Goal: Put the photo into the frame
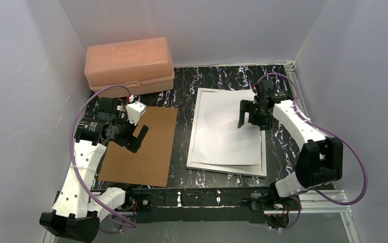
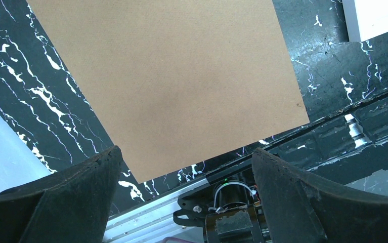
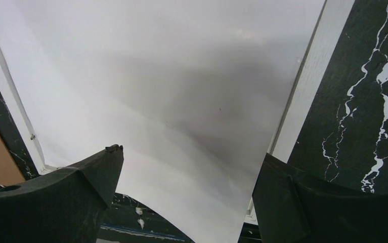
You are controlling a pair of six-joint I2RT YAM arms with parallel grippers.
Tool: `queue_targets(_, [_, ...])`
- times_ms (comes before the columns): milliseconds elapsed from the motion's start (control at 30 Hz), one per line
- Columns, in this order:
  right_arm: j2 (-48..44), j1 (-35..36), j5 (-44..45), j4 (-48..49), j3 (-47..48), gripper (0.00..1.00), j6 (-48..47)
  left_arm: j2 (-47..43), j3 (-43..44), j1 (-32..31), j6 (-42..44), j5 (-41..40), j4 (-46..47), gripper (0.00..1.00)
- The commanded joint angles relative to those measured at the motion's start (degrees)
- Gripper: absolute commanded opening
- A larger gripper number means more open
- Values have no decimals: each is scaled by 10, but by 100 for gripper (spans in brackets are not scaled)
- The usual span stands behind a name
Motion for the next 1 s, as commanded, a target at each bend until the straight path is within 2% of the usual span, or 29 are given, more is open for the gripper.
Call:
queue_targets(0, [4, -3, 30, -10, 3, 99, -17, -6, 2, 3, 4, 9, -12, 98])
queue_targets(167, [17, -3, 82, -25, 14, 99, -30, -7, 2, 3, 4, 13, -14, 99])
queue_targets(500, [28, -3, 126, -26, 22, 99, -34, -2, 7, 3, 5, 13, -16, 99])
queue_targets(700, [-19, 9, 75, 7, 26, 99, 13, 11, 12, 10, 3, -4, -24, 98])
queue_targets(800, [-65, 83, 92, 48, 22, 99, 83, 26, 12, 49, 25, -11, -24, 99])
queue_targets(967, [-59, 267, 155, 126, 38, 99, 192, 70, 25, 187, 96, 13, -16, 98])
